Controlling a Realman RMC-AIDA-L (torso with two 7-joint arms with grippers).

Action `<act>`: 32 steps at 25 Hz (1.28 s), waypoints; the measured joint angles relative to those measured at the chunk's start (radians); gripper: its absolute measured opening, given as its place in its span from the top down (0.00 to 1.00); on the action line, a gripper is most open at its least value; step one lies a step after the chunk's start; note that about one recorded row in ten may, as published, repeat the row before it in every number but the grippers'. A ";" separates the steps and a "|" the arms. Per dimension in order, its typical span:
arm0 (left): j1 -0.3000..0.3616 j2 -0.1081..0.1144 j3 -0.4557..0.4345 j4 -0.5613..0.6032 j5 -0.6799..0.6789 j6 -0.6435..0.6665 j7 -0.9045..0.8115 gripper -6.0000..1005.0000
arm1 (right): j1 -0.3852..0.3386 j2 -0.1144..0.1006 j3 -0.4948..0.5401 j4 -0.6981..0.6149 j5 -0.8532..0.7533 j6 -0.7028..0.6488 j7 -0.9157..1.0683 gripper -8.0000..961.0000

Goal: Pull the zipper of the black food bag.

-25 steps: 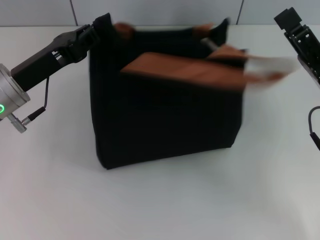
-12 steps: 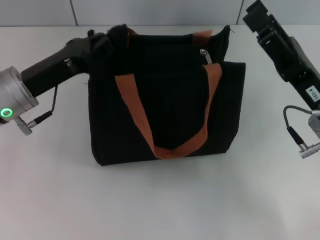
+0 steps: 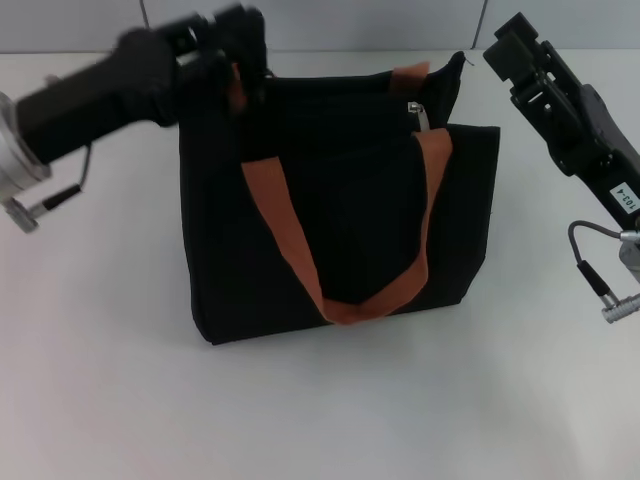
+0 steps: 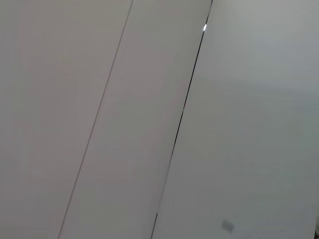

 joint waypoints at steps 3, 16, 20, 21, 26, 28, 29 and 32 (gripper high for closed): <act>0.005 0.001 -0.051 0.020 -0.018 0.053 0.002 0.73 | -0.006 0.000 0.000 0.000 0.000 0.001 -0.001 0.25; 0.088 0.028 -0.270 0.072 -0.033 0.249 0.055 0.30 | -0.037 -0.001 0.000 -0.005 0.000 -0.002 -0.030 0.25; 0.145 0.051 -0.279 0.082 -0.030 0.278 0.101 0.30 | -0.039 -0.001 0.002 -0.019 0.002 0.005 -0.049 0.25; 0.162 0.056 -0.274 0.085 -0.024 0.281 0.123 0.30 | -0.039 -0.001 0.002 -0.026 0.002 0.007 -0.051 0.25; 0.230 0.080 -0.209 0.093 0.104 0.284 0.206 0.30 | -0.020 -0.011 -0.028 -0.055 -0.021 -0.014 -0.053 0.25; 0.254 0.078 -0.179 0.093 0.166 0.295 0.243 0.30 | 0.001 -0.020 -0.068 -0.078 -0.027 -0.040 -0.053 0.25; 0.263 0.074 -0.169 0.093 0.186 0.300 0.266 0.30 | 0.013 -0.025 -0.097 -0.092 -0.028 -0.059 -0.056 0.25; 0.296 0.048 -0.135 0.093 0.245 0.310 0.380 0.30 | 0.059 -0.038 -0.193 -0.143 -0.028 -0.118 -0.075 0.25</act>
